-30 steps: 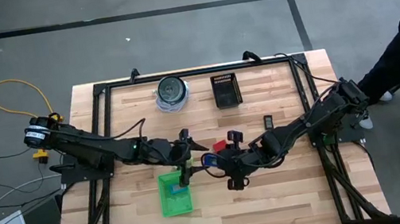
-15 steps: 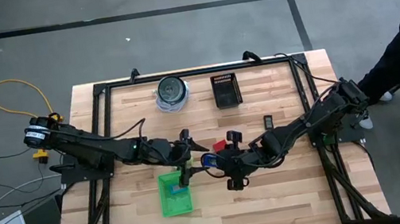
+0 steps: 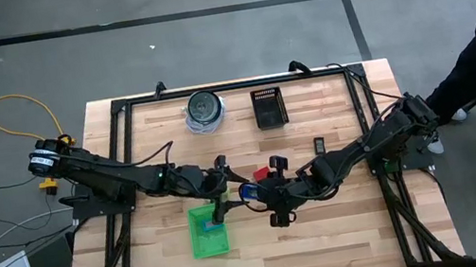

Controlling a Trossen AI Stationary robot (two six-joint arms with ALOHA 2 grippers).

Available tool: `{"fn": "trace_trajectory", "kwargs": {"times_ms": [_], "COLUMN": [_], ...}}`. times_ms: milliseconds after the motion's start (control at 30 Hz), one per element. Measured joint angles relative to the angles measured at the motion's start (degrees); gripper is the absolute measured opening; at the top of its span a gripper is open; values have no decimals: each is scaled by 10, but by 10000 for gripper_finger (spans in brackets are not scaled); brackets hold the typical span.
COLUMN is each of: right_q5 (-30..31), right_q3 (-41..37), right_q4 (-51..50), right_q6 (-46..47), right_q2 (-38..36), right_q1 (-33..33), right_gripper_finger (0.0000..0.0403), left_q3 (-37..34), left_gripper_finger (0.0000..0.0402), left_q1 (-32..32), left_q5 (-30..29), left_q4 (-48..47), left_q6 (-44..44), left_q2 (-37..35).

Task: Pick & Place Office items
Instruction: Put the dark blue digital clock into the green bin

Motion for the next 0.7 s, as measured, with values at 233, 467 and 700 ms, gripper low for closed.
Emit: {"fn": "trace_trajectory", "kwargs": {"times_ms": [233, 467, 700], "right_q5": [0, 0, 0], "right_q3": [0, 0, 0], "right_q4": [0, 0, 0], "right_q6": [0, 0, 0], "right_q2": [0, 0, 0], "right_q1": [0, 0, 0], "right_gripper_finger": [142, 142, 142], "left_q3": [0, 0, 0], "left_gripper_finger": [275, 259, 222], "left_q1": [0, 0, 0], "left_q5": [0, -1, -2], "left_q4": [-7, -14, -12], "left_q6": [0, 0, 0], "left_q2": [0, 0, 0]}}
